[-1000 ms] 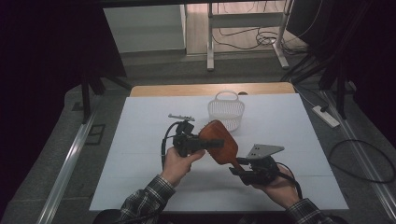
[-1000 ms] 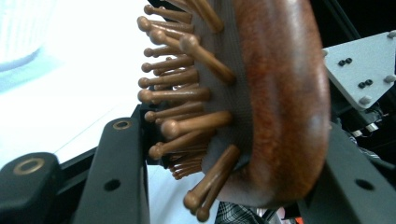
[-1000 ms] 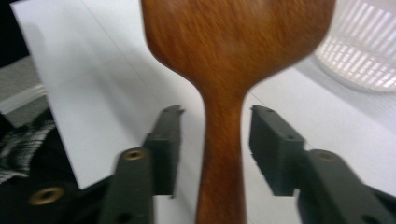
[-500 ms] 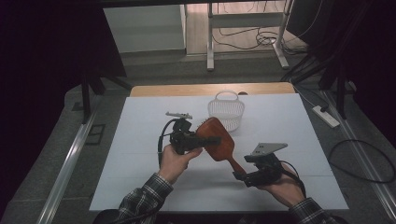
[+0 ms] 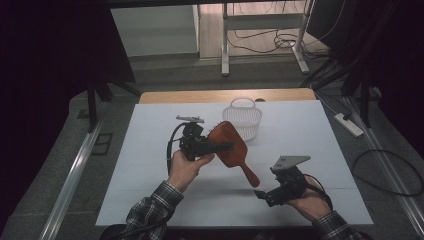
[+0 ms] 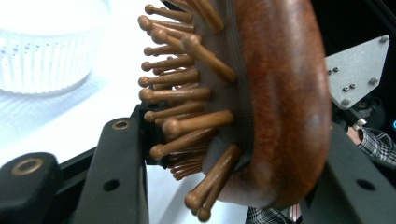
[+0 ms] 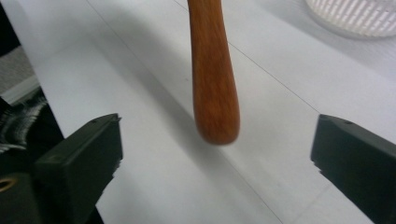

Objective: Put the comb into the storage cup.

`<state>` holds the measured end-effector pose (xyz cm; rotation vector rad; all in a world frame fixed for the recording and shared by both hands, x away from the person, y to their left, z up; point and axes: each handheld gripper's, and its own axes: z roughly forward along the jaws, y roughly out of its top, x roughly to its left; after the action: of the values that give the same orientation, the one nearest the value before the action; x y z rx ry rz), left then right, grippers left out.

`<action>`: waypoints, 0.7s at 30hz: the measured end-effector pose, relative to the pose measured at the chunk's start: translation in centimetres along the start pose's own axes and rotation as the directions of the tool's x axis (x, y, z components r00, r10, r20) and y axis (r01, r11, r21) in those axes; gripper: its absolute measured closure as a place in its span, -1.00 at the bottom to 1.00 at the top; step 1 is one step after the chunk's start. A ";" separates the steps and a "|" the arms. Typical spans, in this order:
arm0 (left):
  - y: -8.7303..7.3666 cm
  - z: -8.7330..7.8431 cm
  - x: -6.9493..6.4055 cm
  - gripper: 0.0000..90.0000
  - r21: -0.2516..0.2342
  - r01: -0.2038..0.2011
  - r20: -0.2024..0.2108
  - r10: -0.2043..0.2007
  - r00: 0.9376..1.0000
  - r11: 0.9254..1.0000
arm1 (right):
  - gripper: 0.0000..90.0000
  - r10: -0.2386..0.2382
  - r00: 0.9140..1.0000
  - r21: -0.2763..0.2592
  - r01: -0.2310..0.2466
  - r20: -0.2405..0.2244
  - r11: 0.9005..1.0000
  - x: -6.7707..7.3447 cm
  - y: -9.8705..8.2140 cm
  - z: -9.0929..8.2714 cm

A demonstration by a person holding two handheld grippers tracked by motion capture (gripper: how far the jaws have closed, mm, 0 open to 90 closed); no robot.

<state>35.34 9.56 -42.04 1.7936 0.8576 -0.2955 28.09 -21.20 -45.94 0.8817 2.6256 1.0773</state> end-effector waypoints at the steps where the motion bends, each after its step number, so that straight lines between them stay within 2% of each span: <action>1: 0.0 0.0 0.0 0.18 -0.003 0.003 -0.002 -0.003 1.000 1.000 | -1.00 -0.002 1.000 0.005 0.002 0.003 1.000 -0.1 -0.1 0.0; 9: 0.4 -0.4 0.7 0.17 -0.004 0.008 -0.028 -0.008 1.000 1.000 | -1.00 -0.008 1.000 0.020 0.008 0.014 1.000 -0.5 -0.7 -0.5; 12: 0.6 -0.6 0.9 0.17 -0.008 0.014 -0.036 -0.014 0.999 1.000 | -1.00 0.007 1.000 0.025 -0.007 0.001 1.000 -0.7 -1.0 -0.8; 16: 0.9 -0.9 1.1 0.17 -0.010 0.014 -0.053 -0.014 0.998 1.000 | -1.00 0.055 0.998 0.039 -0.055 -0.008 0.998 -1.1 -1.4 -1.2; 21: 1.1 -1.1 1.2 0.17 -0.012 0.014 -0.065 -0.015 0.998 1.000 | -1.00 0.056 0.998 0.040 -0.056 0.007 0.998 -1.4 -1.8 -1.7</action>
<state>36.76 10.90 -41.50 1.7949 0.9165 -0.2420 27.79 -24.09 -46.05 0.9708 2.6420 1.0364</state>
